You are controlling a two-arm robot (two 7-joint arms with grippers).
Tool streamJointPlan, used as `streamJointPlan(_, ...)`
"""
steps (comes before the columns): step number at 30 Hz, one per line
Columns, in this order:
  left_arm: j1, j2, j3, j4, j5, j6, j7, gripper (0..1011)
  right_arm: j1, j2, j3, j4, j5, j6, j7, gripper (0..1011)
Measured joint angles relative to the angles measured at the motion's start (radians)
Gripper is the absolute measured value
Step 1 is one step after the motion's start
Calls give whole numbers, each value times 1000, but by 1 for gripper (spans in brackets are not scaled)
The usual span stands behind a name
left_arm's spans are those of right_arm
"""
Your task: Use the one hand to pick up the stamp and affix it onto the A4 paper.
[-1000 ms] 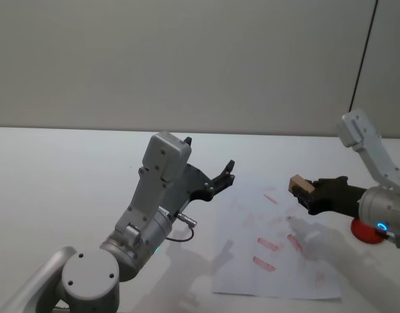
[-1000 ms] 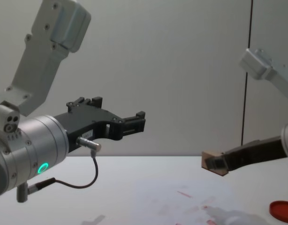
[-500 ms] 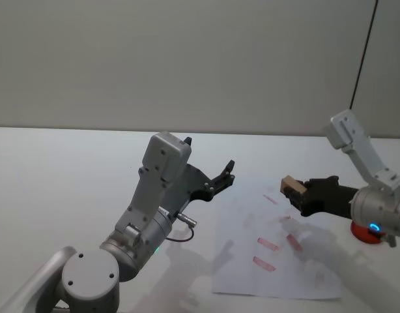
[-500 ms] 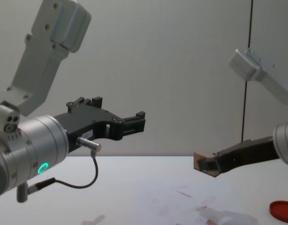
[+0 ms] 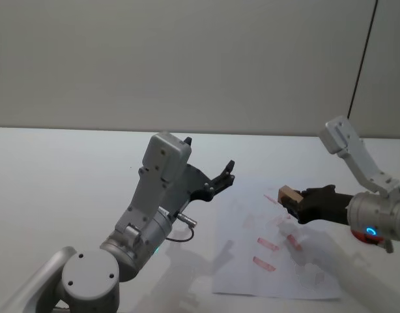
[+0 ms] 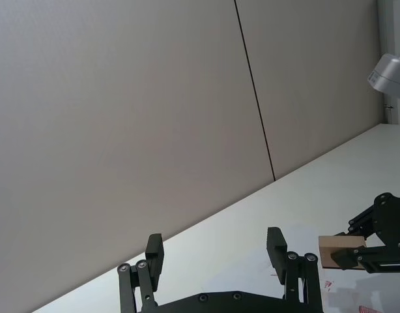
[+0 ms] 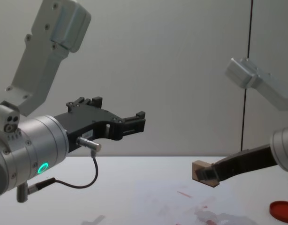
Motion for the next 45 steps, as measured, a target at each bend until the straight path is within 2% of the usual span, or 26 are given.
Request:
streamJointPlan(10, 0, 0, 0, 0, 0, 0, 0, 1002, 19, -14, -8, 27, 14, 19, -1, 218)
streamJointPlan(24, 0, 0, 0, 0, 0, 0, 0, 1002, 38, -32, -25, 85, 14, 4, 7, 218)
streamJointPlan(45, 0, 0, 0, 0, 0, 0, 0, 1002, 56, -50, -63, 160, -46, -32, 13, 218)
